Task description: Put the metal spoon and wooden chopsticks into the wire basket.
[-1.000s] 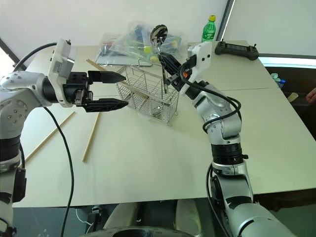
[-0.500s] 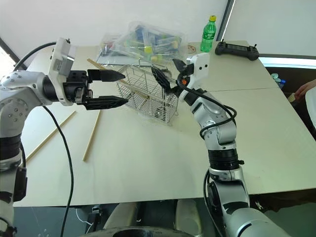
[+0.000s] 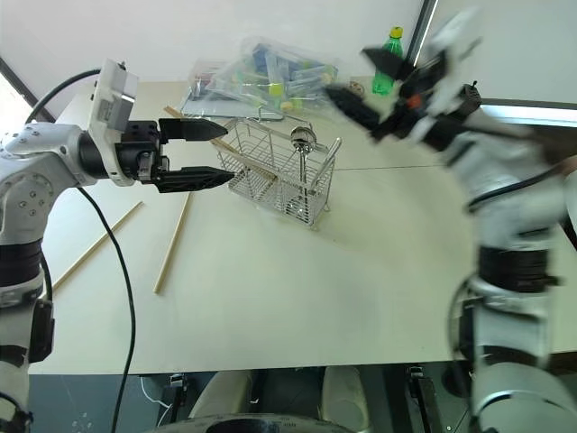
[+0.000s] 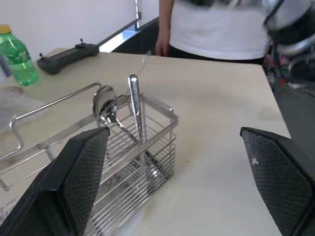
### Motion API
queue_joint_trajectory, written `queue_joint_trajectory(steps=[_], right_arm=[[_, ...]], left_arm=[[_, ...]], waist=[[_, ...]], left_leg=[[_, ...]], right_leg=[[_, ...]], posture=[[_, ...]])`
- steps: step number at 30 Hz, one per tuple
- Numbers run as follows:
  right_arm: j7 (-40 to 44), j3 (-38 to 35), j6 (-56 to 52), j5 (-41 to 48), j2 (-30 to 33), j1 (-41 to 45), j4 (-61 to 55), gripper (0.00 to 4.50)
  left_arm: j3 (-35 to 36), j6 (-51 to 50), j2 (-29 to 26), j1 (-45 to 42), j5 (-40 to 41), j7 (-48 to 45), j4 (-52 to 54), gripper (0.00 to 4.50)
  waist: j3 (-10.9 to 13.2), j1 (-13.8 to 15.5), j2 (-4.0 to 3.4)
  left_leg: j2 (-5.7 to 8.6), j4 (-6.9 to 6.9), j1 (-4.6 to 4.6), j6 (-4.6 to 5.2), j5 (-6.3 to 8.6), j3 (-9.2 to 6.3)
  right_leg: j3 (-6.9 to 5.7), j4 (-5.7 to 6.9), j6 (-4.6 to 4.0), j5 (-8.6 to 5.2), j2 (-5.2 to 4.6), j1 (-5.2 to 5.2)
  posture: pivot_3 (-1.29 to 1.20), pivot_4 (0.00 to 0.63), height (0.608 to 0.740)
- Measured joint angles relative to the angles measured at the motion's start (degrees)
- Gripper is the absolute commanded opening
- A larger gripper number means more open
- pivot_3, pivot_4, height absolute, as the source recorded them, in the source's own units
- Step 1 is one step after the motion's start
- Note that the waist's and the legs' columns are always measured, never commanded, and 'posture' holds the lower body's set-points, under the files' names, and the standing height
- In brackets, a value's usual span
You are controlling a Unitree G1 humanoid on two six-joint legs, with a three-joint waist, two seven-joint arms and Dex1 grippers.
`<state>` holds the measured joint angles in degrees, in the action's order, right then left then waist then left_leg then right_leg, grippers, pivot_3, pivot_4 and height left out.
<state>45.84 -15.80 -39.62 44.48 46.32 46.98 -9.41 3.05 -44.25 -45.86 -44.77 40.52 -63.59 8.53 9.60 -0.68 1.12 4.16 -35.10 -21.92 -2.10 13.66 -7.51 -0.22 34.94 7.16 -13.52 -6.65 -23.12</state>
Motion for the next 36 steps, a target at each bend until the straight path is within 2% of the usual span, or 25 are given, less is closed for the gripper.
queue_joint_trajectory(steps=[3,6,12,18,22,24,27,33,36], right_arm=[[6.99,-1.90,-3.16,2.95,7.26,-1.96,-1.28,4.45],[12.31,-2.88,-7.07,5.43,11.71,-12.80,-5.98,4.45],[11.46,-5.63,-9.23,9.01,10.04,-29.02,-17.85,4.45],[4.46,-7.03,-8.73,10.56,5.62,-34.78,-23.32,4.45],[0.02,-6.81,-7.63,10.47,1.56,-39.04,-26.42,4.45],[-1.52,-6.12,-7.28,10.03,1.20,-39.97,-26.95,4.45],[-2.88,-5.11,-6.12,9.44,0.96,-40.22,-28.17,4.45],[-6.54,-4.60,-5.69,9.38,-0.25,-40.46,-29.22,4.45],[-8.28,-4.64,-5.70,9.96,-0.32,-40.74,-30.44,4.45]], left_arm=[[-0.06,0.06,-0.16,-0.28,-0.56,0.18,-0.81,4.50],[0.28,0.20,-1.63,-0.71,-2.67,1.92,-2.67,4.50],[1.65,1.67,-9.84,-0.98,-5.86,-0.22,-7.84,4.50],[3.14,5.43,-18.31,-0.85,-9.91,-4.73,-16.45,4.50],[2.74,12.93,-22.39,5.91,-16.38,-7.01,-25.69,4.50],[1.07,16.45,-21.68,7.93,-19.25,-8.21,-32.06,4.50],[-2.43,21.31,-19.82,6.56,-24.19,-9.02,-42.01,4.50],[-8.95,29.89,-12.27,-6.66,-35.19,-7.53,-62.86,4.50],[-10.84,33.16,-8.35,-10.92,-39.09,-5.72,-69.59,4.50]], waist=[[-0.03,-0.37,0.07],[-0.01,-0.23,0.10],[0.00,-0.06,0.09],[0.00,0.22,0.13],[-0.04,0.14,0.01],[-0.01,0.18,0.08],[-0.05,0.36,0.25],[-0.19,2.04,0.54],[-0.19,2.21,0.55]], left_leg=[[-0.06,0.00,0.08,0.15,0.09,0.12],[-0.10,-0.02,0.07,0.15,0.09,0.12],[-0.13,-0.08,0.02,0.15,0.09,0.19],[-0.13,-0.08,0.00,0.14,0.10,0.15],[-0.13,0.06,0.05,0.14,0.10,0.03],[-0.14,0.00,-0.04,0.14,0.10,-0.01],[-0.13,-0.07,-0.11,0.14,0.10,-0.05],[-0.05,-0.19,-0.30,0.14,0.09,-0.02],[-0.03,-0.16,-0.35,0.14,0.09,0.01]], right_leg=[[0.02,-0.03,0.00,-0.02,0.02,0.02],[0.03,-0.01,-0.01,-0.04,0.03,0.02],[0.06,0.01,-0.01,-0.04,-0.10,-0.05],[0.06,-0.04,-0.19,-0.14,-0.16,-0.04],[0.08,-0.07,-0.16,-0.16,-0.18,-0.08],[0.07,-0.06,-0.17,-0.15,-0.17,-0.13],[0.04,-0.07,-0.18,-0.15,-0.17,-0.15],[-0.06,-0.18,0.00,-0.05,-0.16,-0.12],[-0.06,-0.18,0.07,-0.03,-0.16,-0.18]], posture=[[0.00,0.150,0.725],[0.00,0.150,0.725],[0.00,0.150,0.725],[0.00,0.150,0.725],[0.00,0.150,0.725],[0.00,0.150,0.725],[0.00,0.150,0.725],[0.00,0.150,0.725],[0.00,0.150,0.725]])
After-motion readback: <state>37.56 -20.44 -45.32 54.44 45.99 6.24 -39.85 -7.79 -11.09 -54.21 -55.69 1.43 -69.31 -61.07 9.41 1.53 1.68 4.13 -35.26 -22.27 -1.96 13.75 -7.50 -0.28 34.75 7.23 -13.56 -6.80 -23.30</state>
